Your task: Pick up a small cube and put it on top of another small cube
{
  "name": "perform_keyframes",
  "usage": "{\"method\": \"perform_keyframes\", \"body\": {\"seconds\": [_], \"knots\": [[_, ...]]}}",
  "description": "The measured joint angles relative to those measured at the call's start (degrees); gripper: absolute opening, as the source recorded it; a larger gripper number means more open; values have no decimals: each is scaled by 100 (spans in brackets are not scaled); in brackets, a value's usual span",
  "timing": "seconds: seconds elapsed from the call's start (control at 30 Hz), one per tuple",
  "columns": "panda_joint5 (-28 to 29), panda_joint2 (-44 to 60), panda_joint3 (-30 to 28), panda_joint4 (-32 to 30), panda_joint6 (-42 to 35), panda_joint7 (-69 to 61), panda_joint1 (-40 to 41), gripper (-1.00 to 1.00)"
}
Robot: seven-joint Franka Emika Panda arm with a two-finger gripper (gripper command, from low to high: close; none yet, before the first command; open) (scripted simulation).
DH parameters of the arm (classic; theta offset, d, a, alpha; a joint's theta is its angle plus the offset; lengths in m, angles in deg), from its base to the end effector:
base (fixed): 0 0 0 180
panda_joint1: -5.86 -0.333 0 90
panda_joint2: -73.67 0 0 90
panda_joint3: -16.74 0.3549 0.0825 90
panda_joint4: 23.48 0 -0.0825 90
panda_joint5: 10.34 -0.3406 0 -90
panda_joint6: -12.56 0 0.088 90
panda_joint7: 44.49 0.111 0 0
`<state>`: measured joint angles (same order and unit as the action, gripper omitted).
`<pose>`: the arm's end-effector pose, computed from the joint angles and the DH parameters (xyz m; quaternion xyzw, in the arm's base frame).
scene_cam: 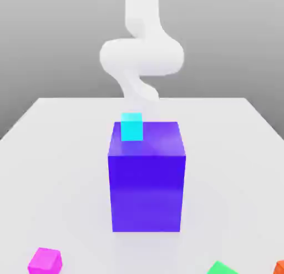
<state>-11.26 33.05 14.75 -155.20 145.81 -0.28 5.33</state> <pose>0.3133 -0.0135 0.7086 -0.8586 0.3650 -0.3275 0.1491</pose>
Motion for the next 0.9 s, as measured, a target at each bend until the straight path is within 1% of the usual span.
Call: {"method": "perform_keyframes", "body": {"seconds": [0.3, 0.33, 0.5, 0.7, 0.9], "knots": [[-436, 1900, -690, 22, 535, -669, -120, 0], [-436, 1900, -690, 22, 535, -668, -120, 0], [-791, 3143, -1045, 38, 879, -1154, -94, 0], [-1097, 4395, -1200, 52, 1230, -1607, 172, 0], [-1169, 5600, -1295, 57, 1607, -1895, 423, 0]]}}
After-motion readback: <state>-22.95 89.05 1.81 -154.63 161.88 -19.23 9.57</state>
